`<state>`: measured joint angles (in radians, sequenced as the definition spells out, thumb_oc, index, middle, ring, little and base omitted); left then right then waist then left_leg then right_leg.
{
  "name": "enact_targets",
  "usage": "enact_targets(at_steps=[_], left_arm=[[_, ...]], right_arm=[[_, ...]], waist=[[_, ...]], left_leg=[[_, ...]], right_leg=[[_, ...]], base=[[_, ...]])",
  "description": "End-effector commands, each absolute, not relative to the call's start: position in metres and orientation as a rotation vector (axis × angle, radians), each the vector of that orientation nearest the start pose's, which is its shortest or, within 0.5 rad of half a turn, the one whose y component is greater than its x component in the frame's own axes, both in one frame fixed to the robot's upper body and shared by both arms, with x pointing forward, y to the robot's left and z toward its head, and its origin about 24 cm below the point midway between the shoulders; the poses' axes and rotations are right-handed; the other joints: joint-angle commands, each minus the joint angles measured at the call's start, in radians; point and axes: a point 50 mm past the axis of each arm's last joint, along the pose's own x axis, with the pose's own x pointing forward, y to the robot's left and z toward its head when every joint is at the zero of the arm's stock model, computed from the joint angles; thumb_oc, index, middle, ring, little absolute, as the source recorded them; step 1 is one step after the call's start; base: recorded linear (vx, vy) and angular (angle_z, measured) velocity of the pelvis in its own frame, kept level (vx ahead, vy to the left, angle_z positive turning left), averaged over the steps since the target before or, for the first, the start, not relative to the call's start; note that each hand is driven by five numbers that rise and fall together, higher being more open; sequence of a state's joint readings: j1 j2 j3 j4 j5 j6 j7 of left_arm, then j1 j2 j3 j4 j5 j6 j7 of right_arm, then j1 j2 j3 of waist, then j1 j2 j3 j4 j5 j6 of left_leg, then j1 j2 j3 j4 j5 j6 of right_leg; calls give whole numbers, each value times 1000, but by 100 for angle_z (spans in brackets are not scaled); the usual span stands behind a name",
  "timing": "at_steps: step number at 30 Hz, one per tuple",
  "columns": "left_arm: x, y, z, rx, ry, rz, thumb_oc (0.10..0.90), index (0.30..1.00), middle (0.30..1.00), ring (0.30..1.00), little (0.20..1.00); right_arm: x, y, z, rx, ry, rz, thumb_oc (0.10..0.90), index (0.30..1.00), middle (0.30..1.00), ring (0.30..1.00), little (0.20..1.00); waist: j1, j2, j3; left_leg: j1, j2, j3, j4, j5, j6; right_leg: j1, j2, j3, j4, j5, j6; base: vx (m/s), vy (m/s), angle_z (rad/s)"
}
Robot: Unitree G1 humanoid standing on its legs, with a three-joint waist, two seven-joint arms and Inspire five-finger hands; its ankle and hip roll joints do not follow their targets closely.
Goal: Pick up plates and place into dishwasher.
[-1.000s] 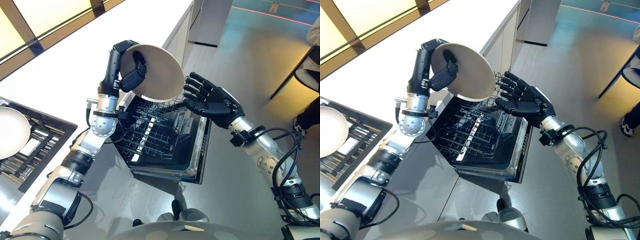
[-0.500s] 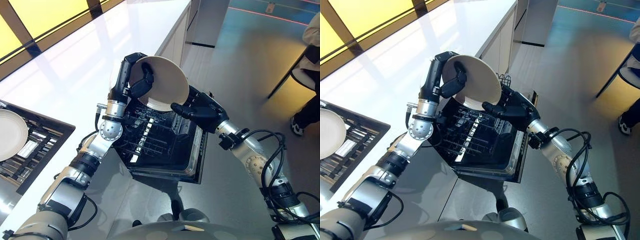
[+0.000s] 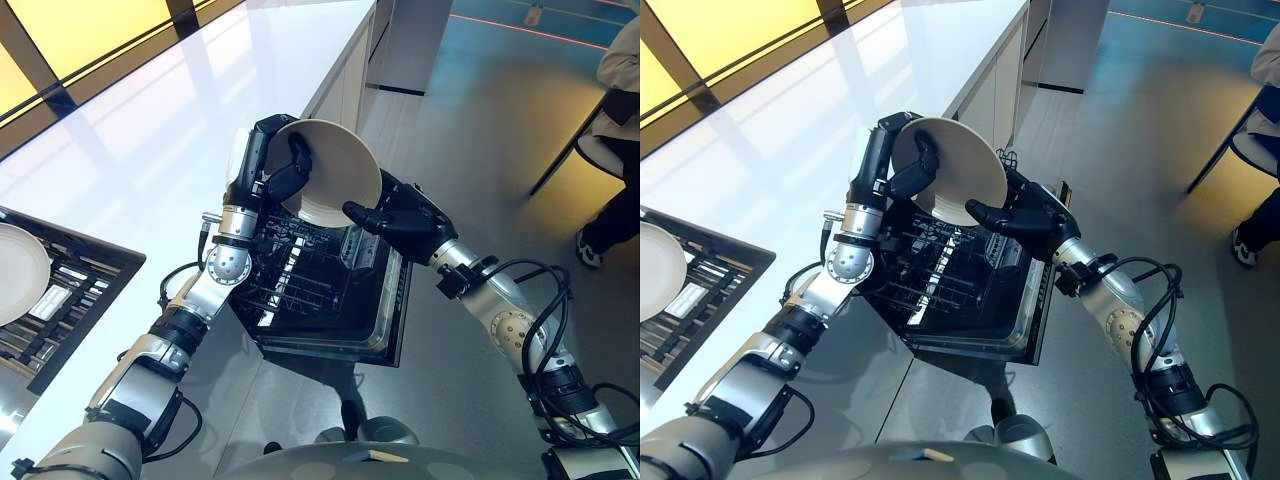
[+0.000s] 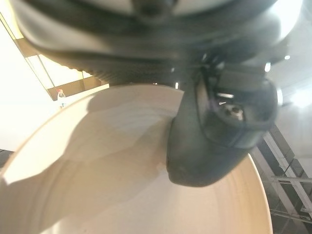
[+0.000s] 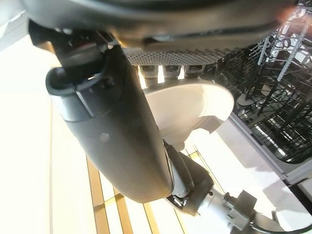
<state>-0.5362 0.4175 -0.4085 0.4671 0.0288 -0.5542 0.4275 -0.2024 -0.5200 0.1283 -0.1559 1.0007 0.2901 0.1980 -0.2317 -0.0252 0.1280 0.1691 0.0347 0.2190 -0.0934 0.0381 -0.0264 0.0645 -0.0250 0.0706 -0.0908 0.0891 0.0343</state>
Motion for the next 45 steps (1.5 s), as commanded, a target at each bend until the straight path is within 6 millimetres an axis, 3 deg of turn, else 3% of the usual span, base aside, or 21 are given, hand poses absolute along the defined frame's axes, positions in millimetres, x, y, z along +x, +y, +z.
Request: enact_targets(at_steps=[1, 2, 3, 4, 5, 13, 14, 15, 16, 24, 31, 38, 42, 45], left_arm=[[336, 127, 156, 310, -771, -80, 100, 300, 300, 300, 200], [335, 126, 155, 304, -767, -81, 100, 300, 300, 300, 200], [335, 125, 153, 299, -765, -84, 100, 300, 300, 300, 200], [335, 124, 153, 297, -763, -87, 100, 300, 300, 300, 200], [334, 122, 152, 292, -763, -92, 100, 300, 300, 300, 200], [333, 116, 153, 280, -763, -115, 100, 300, 300, 300, 200], [333, 116, 154, 281, -764, -116, 149, 342, 342, 342, 249], [333, 117, 154, 283, -767, -117, 399, 556, 556, 556, 499], [333, 116, 155, 283, -769, -117, 800, 900, 900, 900, 900], [330, 117, 161, 308, -787, -162, 800, 900, 900, 900, 900], [323, 117, 175, 366, -753, -334, 800, 900, 900, 900, 900], [316, 138, 189, 390, -691, -355, 800, 900, 900, 900, 900], [308, 151, 192, 332, -667, -351, 800, 900, 900, 900, 900], [304, 158, 192, 155, -610, -386, 800, 900, 900, 900, 900]], right_arm=[[278, -145, 199, 520, -355, 711, 800, 900, 900, 900, 900], [278, -146, 200, 524, -363, 707, 742, 851, 851, 851, 842], [279, -146, 201, 524, -368, 700, 468, 615, 615, 615, 568], [279, -147, 202, 532, -374, 695, 256, 434, 434, 434, 356], [280, -147, 203, 534, -385, 689, 100, 300, 300, 300, 200], [283, -146, 202, 530, -384, 672, 100, 300, 300, 300, 200], [283, -145, 203, 527, -384, 671, 100, 300, 300, 300, 200], [284, -146, 204, 525, -384, 671, 100, 300, 300, 300, 200], [284, -146, 205, 522, -385, 669, 100, 300, 300, 300, 200], [284, -153, 195, 491, -363, 626, 100, 300, 300, 300, 200], [287, -162, 187, 395, -346, 557, 100, 300, 300, 300, 200], [288, -179, 176, 239, -326, 438, 100, 300, 300, 300, 200], [287, -191, 168, 110, -308, 346, 100, 300, 300, 300, 200], [289, -197, 159, 50, -275, 294, 100, 300, 300, 300, 200]], waist=[[-5, -14, -90], [-5, -13, -90], [-4, -13, -90], [-4, -14, -90], [-2, -14, -91], [1, -12, -88], [1, -11, -88], [2, -11, -88], [2, -11, -88], [9, -6, -89], [31, 7, -82], [65, 13, -73], [87, 14, -70], [105, 13, -66]], left_leg=[[6, -26, -3, 6, -62, 19], [5, -26, -3, 6, -61, 19], [5, -26, -4, 6, -61, 19], [5, -25, -3, 6, -61, 19], [4, -25, -5, 6, -61, 19], [6, -26, -9, 6, -62, 19], [7, -26, -10, 6, -61, 19], [6, -25, -8, 6, -62, 19], [6, -25, -9, 6, -62, 18], [0, -26, -17, 6, -60, 16], [-5, -31, -34, 6, -59, 16], [-16, -37, -64, 6, -46, 15], [-23, -41, -88, 6, -41, 15], [-28, -45, -109, 6, -40, 16]], right_leg=[[36, 15, -58, 12, -22, 48], [35, 15, -57, 12, -22, 48], [35, 15, -58, 12, -23, 48], [35, 15, -59, 12, -22, 48], [36, 14, -59, 12, -23, 48], [37, 14, -58, 13, -21, 47], [37, 15, -57, 13, -20, 47], [37, 15, -58, 13, -21, 47], [36, 15, -58, 13, -21, 47], [35, 11, -61, 9, -20, 50], [36, 5, -77, 9, -20, 52], [37, -3, -103, 8, -14, 51], [39, -7, -118, 8, -14, 51], [42, -9, -130, 7, -16, 49]], base=[[0, 0, 0], [0, 0, 0], [0, 0, 0], [0, 0, 0], [0, 0, 0], [0, 0, 0], [0, 0, 0], [0, 0, 0], [0, 0, 0], [0, 0, 0], [1, 2, 1], [-4, -2, 8], [8, -7, 6], [4, -6, 12]])
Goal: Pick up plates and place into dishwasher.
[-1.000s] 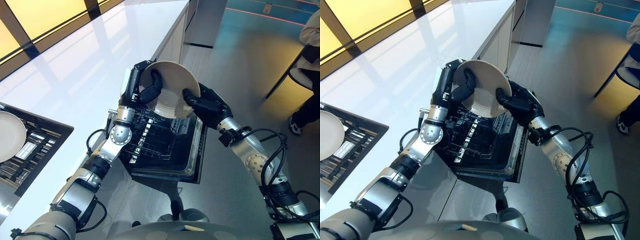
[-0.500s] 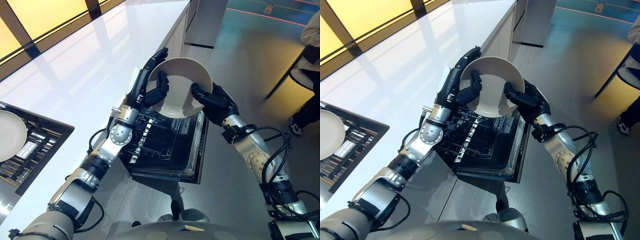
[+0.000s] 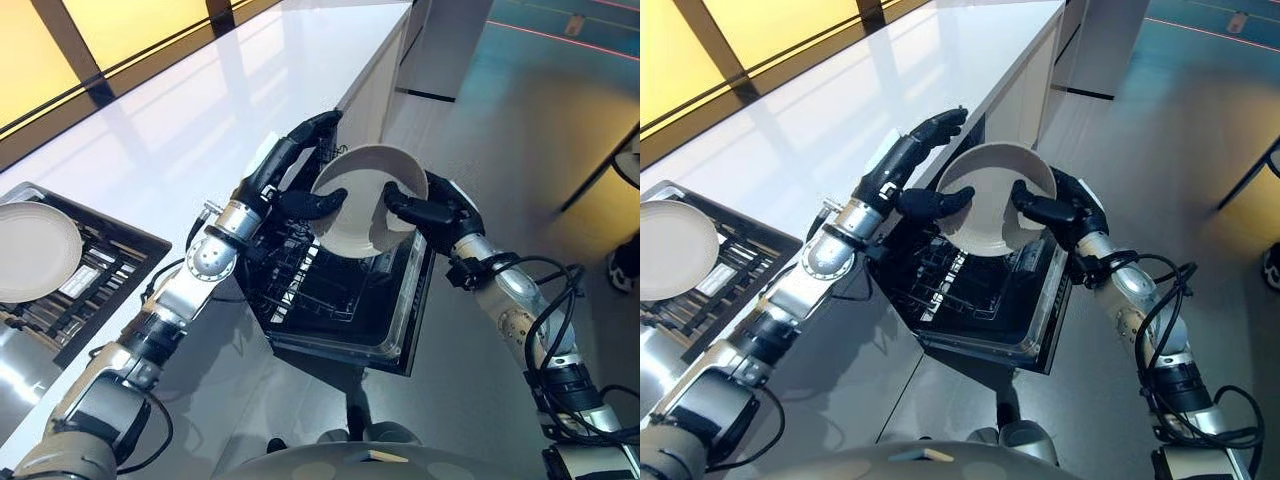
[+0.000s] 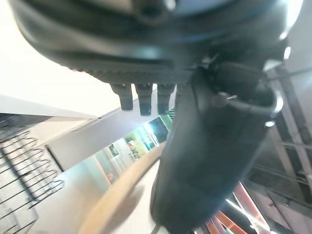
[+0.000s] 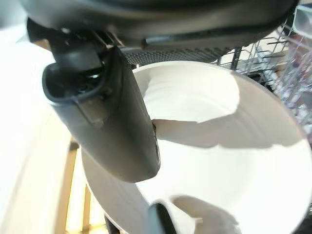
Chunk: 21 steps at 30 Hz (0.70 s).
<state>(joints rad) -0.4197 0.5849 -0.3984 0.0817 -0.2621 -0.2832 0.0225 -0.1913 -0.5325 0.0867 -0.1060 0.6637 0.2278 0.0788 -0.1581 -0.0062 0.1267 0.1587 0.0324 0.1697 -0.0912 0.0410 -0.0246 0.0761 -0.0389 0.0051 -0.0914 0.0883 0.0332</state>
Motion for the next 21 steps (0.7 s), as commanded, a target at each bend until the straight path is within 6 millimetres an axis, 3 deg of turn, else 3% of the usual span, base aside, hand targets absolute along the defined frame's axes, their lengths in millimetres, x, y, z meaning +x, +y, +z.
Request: enact_targets(at_steps=[1, 4, 7, 13, 21], left_arm=[[302, 157, 190, 47, -573, -420, 800, 900, 900, 900, 900], [296, 147, 180, -163, -485, -529, 800, 900, 900, 900, 900], [287, 135, 178, -252, -445, -631, 800, 900, 900, 900, 900], [279, 142, 186, -199, -495, -612, 800, 900, 900, 900, 900], [274, 155, 196, -95, -579, -525, 800, 900, 900, 900, 900]], right_arm=[[289, -198, 155, 39, -258, 281, 100, 300, 300, 300, 200], [293, -194, 146, -2, -230, 253, 100, 300, 300, 300, 200], [296, -190, 143, -56, -217, 230, 100, 300, 300, 300, 200], [299, -189, 134, -189, -193, 179, 100, 300, 300, 300, 200], [309, -191, 123, -504, -159, 42, 100, 300, 300, 300, 200]], waist=[[40, -7, -64], [57, -7, -60], [72, -4, -54], [97, 0, -51], [138, 2, -51]], left_leg=[[-19, -45, -67, 4, -43, 14], [-20, -48, -84, 4, -41, 16], [-22, -50, -98, 4, -39, 18], [-25, -54, -117, 4, -38, 20], [-31, -60, -145, 4, -31, 19]], right_leg=[[32, 4, -71, 7, -16, 50], [37, 2, -82, 7, -16, 47], [40, 0, -91, 6, -16, 46], [48, -4, -108, 4, -21, 46], [52, -10, -137, 4, -26, 44]], base=[[9, -12, 16], [12, -7, 16], [2, -3, 11], [8, -1, 9], [-2, 2, 11]])
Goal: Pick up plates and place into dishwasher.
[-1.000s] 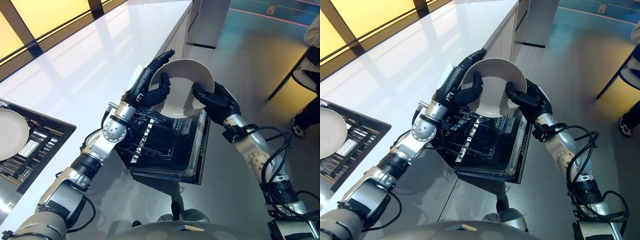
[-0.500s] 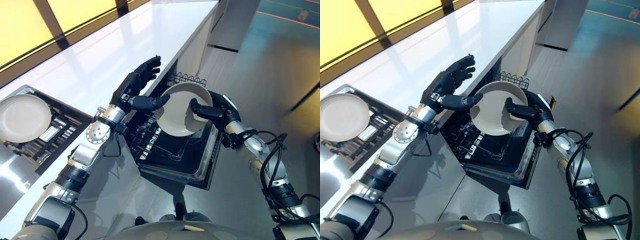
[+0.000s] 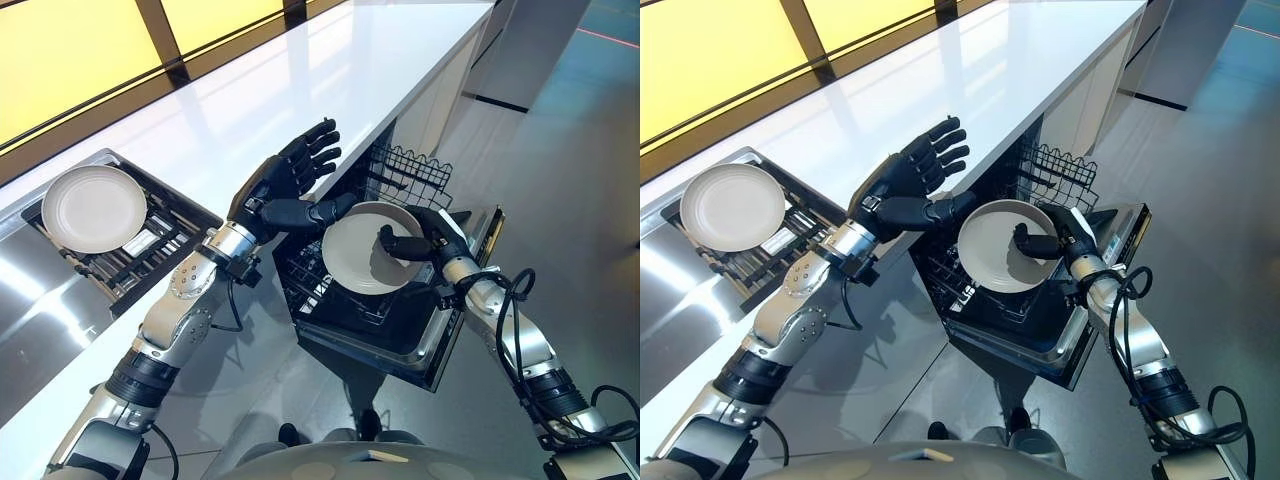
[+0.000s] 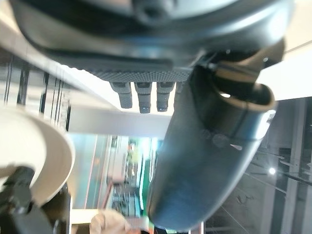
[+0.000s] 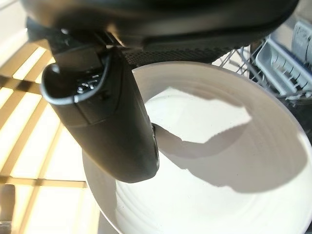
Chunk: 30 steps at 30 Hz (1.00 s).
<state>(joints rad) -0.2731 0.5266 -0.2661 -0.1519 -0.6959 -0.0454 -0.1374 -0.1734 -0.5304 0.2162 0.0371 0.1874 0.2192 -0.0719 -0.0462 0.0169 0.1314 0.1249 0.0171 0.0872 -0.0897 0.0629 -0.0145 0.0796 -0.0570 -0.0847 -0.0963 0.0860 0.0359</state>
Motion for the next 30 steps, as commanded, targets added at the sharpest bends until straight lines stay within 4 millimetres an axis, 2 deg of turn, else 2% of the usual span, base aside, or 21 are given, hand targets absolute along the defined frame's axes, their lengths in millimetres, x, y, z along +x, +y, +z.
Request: enact_targets(at_steps=[1, 11, 18, 23, 28, 30], left_arm=[[274, 155, 197, -97, -583, -528, 800, 900, 900, 900, 900], [274, 144, 198, -181, -563, -601, 800, 900, 900, 900, 900], [273, 142, 194, -187, -544, -628, 800, 900, 900, 900, 900], [275, 141, 191, -219, -532, -618, 800, 900, 900, 900, 900], [277, 140, 185, -236, -508, -618, 800, 900, 900, 900, 900], [278, 139, 185, -238, -508, -621, 800, 900, 900, 900, 900]], right_arm=[[311, -191, 123, -512, -158, 34, 100, 300, 300, 300, 200], [335, -178, 127, -633, -205, -66, 100, 300, 300, 300, 200], [341, -168, 124, -633, -181, -15, 100, 300, 300, 300, 200], [345, -151, 117, -597, -151, 51, 100, 300, 300, 300, 200], [350, -129, 107, -638, -105, 121, 100, 300, 300, 300, 200], [351, -126, 104, -646, -84, 138, 100, 300, 300, 300, 200]], waist=[[28, -22, -56], [73, -22, -59], [97, -23, -65], [118, -25, -65], [145, -27, -62], [149, -27, -62]], left_leg=[[2, -45, -64, 2, -52, 9], [-6, -52, -91, 2, -46, 9], [-13, -57, -107, 2, -43, 11], [-16, -62, -118, 2, -41, 11], [-22, -67, -136, 2, -38, 12], [-23, -68, -141, 2, -37, 12]], right_leg=[[49, 8, -49, 9, -24, 41], [55, 1, -77, 9, -27, 39], [55, -5, -93, 9, -28, 39], [59, -11, -111, 9, -31, 38], [62, -17, -129, 9, -33, 35], [63, -18, -133, 9, -33, 35]], base=[[-1, 9, 12], [0, 8, 10], [9, 10, 11], [11, 9, 8], [0, 10, 13], [-4, 13, 14]])
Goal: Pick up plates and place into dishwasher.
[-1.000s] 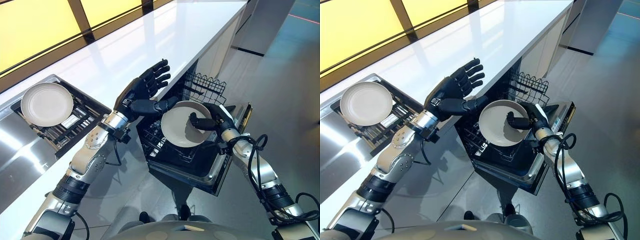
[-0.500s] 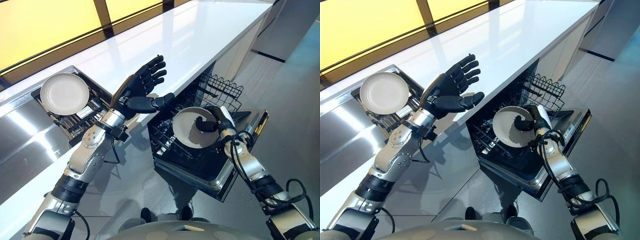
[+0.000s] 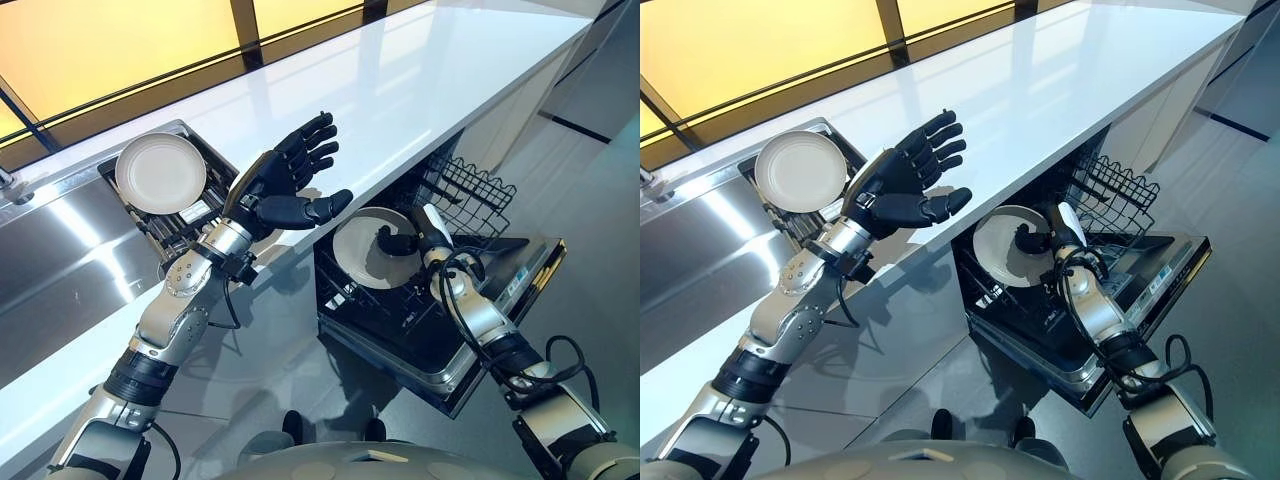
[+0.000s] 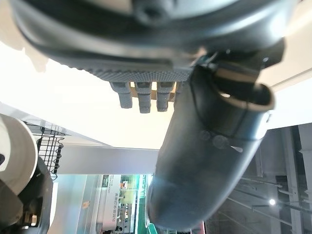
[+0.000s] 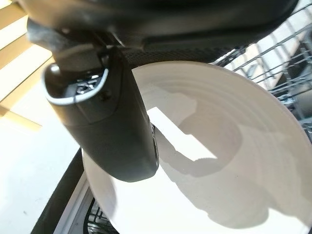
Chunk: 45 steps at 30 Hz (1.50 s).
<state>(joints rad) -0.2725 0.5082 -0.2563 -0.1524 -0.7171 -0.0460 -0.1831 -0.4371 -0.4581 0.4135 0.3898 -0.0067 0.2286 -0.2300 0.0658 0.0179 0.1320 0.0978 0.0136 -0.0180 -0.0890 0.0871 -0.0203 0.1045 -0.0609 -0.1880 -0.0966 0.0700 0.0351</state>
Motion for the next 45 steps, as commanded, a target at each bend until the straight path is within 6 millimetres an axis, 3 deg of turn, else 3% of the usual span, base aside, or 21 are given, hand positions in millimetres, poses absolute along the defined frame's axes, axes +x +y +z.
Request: enact_targets(at_steps=[1, 14, 17, 19, 22, 30, 38, 45], left_arm=[[278, 138, 186, -242, -512, -627, 800, 900, 900, 900, 900], [277, 119, 205, -220, -565, -725, 800, 900, 900, 900, 900], [279, 119, 205, -216, -562, -721, 800, 900, 900, 900, 900], [278, 121, 206, -209, -567, -707, 800, 900, 900, 900, 900], [276, 121, 206, -203, -570, -698, 800, 900, 900, 900, 900], [276, 119, 209, -201, -567, -720, 800, 900, 900, 900, 900], [275, 121, 206, -203, -567, -712, 800, 900, 900, 900, 900], [277, 121, 205, -208, -554, -727, 800, 900, 900, 900, 900]], right_arm=[[352, -122, 98, -657, -60, 157, 100, 300, 300, 300, 200], [350, -90, 54, -728, 134, 283, 100, 300, 300, 300, 200], [351, -89, 54, -890, 121, 295, 100, 300, 300, 300, 200], [352, -96, 54, -1106, 126, 279, 100, 300, 300, 300, 200], [351, -108, 55, -1228, 132, 229, 100, 300, 300, 300, 200], [348, -111, 42, -1080, 208, 197, 100, 300, 300, 300, 200], [347, -124, 41, -1093, 205, 97, 100, 300, 300, 300, 200], [342, -103, 38, -808, 192, 240, 100, 300, 300, 300, 200]], waist=[[43, -29, -63], [89, -30, -58], [90, -30, -59], [87, -31, -61], [80, -32, -59], [84, -31, -53], [80, -26, -55], [85, -28, -54]], left_leg=[[2, -66, -41, 2, -59, 18], [5, -69, -72, 2, -63, 15], [3, -71, -72, 2, -62, 15], [-6, -72, -69, 2, -51, 16], [-7, -71, -62, 2, -53, 20], [-8, -72, -66, 2, -53, 21], [-8, -70, -65, 2, -54, 20], [2, -69, -72, 2, -64, 18]], right_leg=[[38, -15, -34, 9, -17, 35], [57, -24, -62, 9, -24, 32], [55, -23, -60, 9, -23, 32], [44, -24, -59, 9, -13, 35], [42, -23, -53, 9, -13, 37], [40, -22, -49, 9, -12, 36], [40, -22, -47, 9, -12, 38], [50, -22, -52, 9, -22, 36]], base=[[-6, 14, 18], [8, -10, 11], [0, 0, 0], [-31, 11, 0], [0, 0, 0], [1, -2, 1], [0, 0, 0], [14, -7, 0]])
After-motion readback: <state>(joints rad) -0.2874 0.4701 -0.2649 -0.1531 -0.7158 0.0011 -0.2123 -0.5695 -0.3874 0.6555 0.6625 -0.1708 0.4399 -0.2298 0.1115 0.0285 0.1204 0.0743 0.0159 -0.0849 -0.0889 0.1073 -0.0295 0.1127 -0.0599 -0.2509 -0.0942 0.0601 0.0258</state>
